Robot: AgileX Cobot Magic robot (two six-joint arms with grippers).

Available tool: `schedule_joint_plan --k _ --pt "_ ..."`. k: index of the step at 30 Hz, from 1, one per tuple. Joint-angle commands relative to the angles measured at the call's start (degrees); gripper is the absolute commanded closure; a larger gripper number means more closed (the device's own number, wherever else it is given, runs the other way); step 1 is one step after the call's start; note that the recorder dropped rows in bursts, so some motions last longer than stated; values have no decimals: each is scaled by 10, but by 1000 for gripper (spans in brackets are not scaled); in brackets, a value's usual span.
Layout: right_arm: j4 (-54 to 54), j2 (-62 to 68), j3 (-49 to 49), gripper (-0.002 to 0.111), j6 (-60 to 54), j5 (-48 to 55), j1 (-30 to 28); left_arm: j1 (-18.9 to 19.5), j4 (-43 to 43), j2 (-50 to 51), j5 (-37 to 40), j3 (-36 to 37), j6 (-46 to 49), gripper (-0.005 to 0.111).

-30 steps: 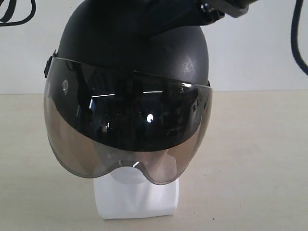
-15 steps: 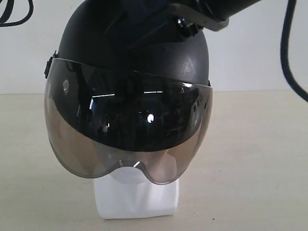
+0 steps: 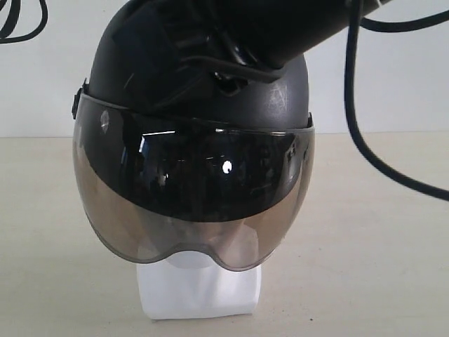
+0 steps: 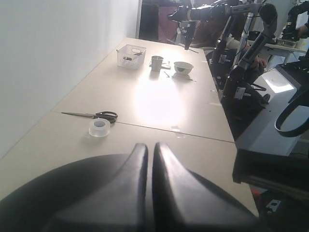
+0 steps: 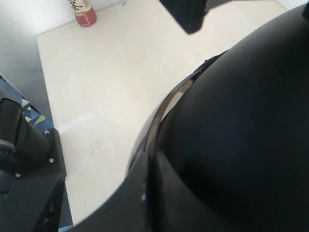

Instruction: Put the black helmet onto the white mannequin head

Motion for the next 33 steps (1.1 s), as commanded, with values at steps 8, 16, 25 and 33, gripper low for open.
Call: schedule_joint_plan --k 8,16,25,33 --pt "-14 28 2 109 8 43 1 7 20 4 -1 8 -5 102" --pt "-18 32 2 109 9 50 1 10 20 4 -1 8 -5 102" --pt "-18 32 19 109 8 50 1 10 20 7 -1 16 -5 102" --pt "-19 32 30 109 8 52 1 10 20 14 -1 26 -5 102"
